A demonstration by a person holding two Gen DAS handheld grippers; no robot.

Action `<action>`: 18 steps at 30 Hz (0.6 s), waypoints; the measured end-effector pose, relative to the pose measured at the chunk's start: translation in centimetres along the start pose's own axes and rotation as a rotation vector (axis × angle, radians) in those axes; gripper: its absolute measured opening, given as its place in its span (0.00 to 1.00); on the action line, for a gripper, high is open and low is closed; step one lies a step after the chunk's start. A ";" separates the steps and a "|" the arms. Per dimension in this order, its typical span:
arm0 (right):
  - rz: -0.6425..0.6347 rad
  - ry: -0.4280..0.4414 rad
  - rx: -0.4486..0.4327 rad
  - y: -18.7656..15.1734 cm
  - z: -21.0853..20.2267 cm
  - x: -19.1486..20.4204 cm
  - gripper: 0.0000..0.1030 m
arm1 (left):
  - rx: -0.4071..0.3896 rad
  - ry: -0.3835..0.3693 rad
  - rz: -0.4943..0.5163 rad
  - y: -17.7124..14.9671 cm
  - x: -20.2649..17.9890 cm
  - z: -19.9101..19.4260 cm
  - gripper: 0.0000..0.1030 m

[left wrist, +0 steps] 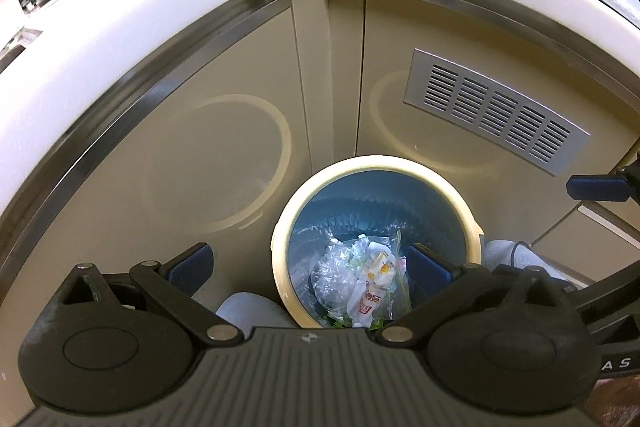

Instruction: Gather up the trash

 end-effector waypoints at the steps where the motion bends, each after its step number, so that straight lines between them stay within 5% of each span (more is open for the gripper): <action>1: 0.000 0.000 0.001 0.0 0.0 0.0 0.94 | -0.002 0.001 0.002 0.0 0.0 -0.1 1.00; 18: 0.003 0.007 0.012 -0.1 0.4 -0.1 0.94 | -0.006 0.004 0.017 0.0 -0.1 0.0 1.00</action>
Point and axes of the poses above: each gripper's, at about its wrist camera, not at the fingertips, and z roughly the way its jaws point, x to its left, y to its top, the point moved 3 cm from there along z, roughly the way its jaws point, and after that the axes turned 4 degrees about -y, right-handed, at the moved point
